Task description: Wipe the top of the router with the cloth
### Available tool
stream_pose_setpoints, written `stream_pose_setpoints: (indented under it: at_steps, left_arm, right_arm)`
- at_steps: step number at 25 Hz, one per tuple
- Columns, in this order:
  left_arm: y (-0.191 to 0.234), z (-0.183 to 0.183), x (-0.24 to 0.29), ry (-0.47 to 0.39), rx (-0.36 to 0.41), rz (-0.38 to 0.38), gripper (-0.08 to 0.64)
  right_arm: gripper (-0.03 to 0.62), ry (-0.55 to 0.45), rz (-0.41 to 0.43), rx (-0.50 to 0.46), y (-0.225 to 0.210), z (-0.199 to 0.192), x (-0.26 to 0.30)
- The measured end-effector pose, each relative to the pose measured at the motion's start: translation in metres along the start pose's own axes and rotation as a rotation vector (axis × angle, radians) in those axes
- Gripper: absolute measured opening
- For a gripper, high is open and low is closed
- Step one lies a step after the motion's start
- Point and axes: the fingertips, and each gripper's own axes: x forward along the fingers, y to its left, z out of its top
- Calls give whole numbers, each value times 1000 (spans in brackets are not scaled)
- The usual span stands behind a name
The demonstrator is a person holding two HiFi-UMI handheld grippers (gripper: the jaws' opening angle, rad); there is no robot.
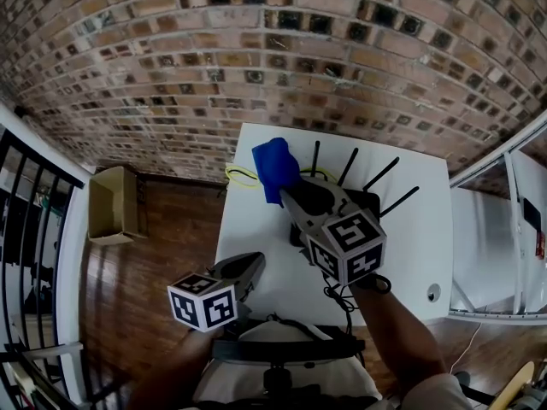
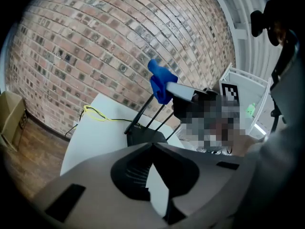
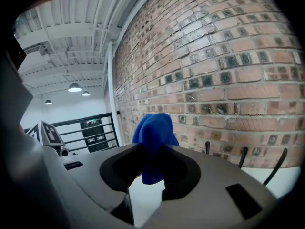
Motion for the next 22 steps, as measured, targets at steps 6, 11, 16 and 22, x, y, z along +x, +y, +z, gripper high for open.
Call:
stream_pose_setpoints:
  at_steps: [6,11,16,22]
  left_arm:
    - [9,2,-4,4,-1,7,29]
    - [11,5,-1,6,-2,-1,29]
    - [13,6,-2,6,-3,-6,29]
    - [14,7,-3,3,-5,-5,31]
  right_arm:
    - [120,73,-38,29,-9,-28,12]
    - [120,117,-71,30,-17,-43,18]
    - [120,33,-15,-41,10,-8,16]
    - [120,32,44,2,20,-6,28]
